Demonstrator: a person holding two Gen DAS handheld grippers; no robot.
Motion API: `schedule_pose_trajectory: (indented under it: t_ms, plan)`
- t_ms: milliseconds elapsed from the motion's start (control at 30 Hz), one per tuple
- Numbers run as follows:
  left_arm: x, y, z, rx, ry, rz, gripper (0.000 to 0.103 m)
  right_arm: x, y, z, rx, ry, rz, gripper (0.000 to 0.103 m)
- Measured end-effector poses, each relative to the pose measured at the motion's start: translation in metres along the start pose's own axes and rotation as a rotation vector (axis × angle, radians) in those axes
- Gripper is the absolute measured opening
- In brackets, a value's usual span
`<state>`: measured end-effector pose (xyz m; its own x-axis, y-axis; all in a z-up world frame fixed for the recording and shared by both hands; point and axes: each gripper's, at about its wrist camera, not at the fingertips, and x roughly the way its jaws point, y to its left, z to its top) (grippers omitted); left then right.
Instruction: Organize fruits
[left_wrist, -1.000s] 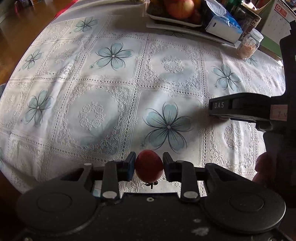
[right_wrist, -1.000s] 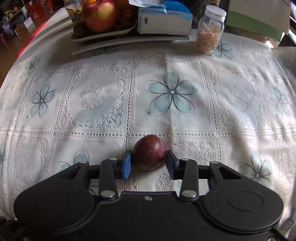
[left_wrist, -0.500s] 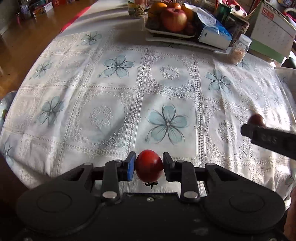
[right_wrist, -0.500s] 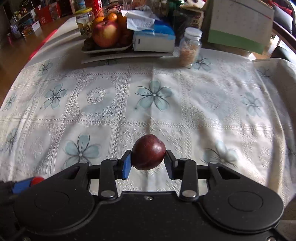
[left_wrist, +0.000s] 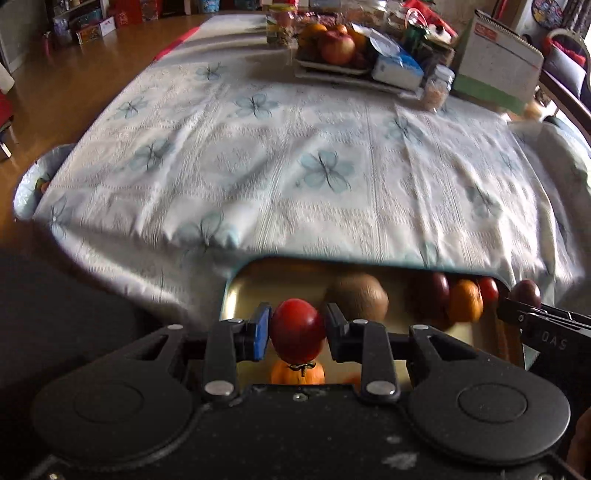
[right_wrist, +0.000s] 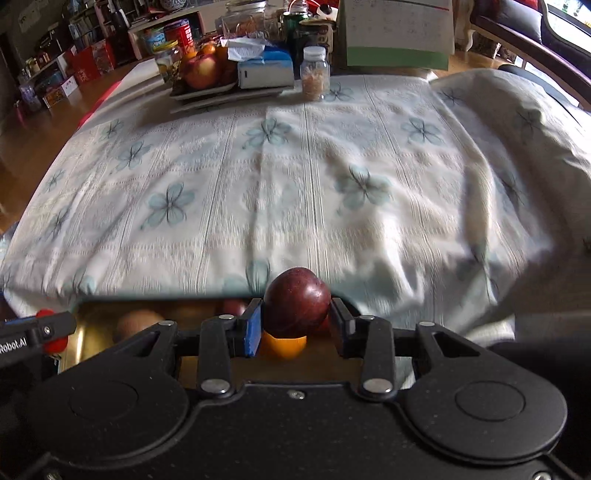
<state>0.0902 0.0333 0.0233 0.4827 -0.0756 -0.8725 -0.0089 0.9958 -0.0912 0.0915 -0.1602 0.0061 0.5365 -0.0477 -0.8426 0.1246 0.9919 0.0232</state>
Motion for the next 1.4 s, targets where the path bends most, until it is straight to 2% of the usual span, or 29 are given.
schedule_pose_trajectory:
  t_ms: [167,400,600,767,933,1000,1100,1200,1400]
  plan:
    - [-0.008,-0.005,-0.033,-0.009,0.05,-0.039,0.03,-0.018,0.004,-0.029,-0.034,-0.006,0.029,0.047]
    - [-0.004,-0.017,-0.078,0.015,0.095,-0.044,0.03,-0.029,0.005,-0.058,-0.035,0.02,0.082,0.047]
    - [-0.002,-0.022,-0.096,0.05,0.054,-0.029,0.03,-0.035,0.005,-0.074,-0.023,0.032,0.087,0.047]
    - [-0.004,-0.016,-0.099,0.035,0.042,-0.033,0.031,-0.044,0.006,-0.08,-0.019,-0.004,0.077,0.05]
    - [-0.005,-0.014,-0.102,0.042,0.028,-0.002,0.032,-0.031,0.012,-0.089,0.003,0.123,0.1,0.05]
    - [-0.005,-0.015,-0.103,0.051,0.028,0.004,0.032,-0.029,0.014,-0.094,0.005,0.145,0.111,0.05]
    - [-0.004,-0.017,-0.104,0.065,0.04,0.027,0.033,-0.033,0.018,-0.1,0.003,0.127,0.096,0.05]
    - [-0.003,-0.016,-0.105,0.075,0.044,0.035,0.033,-0.04,0.021,-0.105,-0.001,0.073,0.086,0.05]
    - [-0.003,-0.014,-0.108,0.083,0.028,0.016,0.033,-0.047,0.017,-0.115,0.041,-0.034,0.087,0.05]
